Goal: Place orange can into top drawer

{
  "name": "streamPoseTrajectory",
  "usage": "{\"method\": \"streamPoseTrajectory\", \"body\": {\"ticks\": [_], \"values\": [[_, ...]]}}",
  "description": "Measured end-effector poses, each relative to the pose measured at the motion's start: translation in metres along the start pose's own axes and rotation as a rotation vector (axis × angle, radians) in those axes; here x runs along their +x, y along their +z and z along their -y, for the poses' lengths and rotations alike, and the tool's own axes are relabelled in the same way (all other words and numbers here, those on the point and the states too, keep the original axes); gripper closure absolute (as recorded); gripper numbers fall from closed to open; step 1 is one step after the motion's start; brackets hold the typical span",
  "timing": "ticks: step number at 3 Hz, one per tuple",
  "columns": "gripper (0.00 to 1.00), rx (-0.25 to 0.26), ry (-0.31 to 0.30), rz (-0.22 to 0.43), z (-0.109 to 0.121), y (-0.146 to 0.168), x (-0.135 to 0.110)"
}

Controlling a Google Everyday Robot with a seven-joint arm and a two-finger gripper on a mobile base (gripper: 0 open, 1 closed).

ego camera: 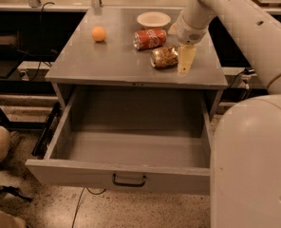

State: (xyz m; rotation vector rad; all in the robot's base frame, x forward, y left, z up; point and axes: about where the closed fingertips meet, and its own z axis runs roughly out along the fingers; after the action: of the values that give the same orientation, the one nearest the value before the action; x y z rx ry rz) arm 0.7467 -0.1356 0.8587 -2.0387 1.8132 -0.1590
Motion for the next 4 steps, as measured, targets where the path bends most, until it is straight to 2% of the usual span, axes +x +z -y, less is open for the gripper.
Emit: {"method": "streamPoseTrajectory", "body": {"ticks": [1,2,4], "values": [[0.0,-0.026,-0.018,0.019,0.0,0.01,-0.008],[0.16,-0.04,-0.025,0.032,0.0,0.016,-0.012],[0.63,-0.056,-0.032,0.047,-0.001,0.021,-0.015]]}}
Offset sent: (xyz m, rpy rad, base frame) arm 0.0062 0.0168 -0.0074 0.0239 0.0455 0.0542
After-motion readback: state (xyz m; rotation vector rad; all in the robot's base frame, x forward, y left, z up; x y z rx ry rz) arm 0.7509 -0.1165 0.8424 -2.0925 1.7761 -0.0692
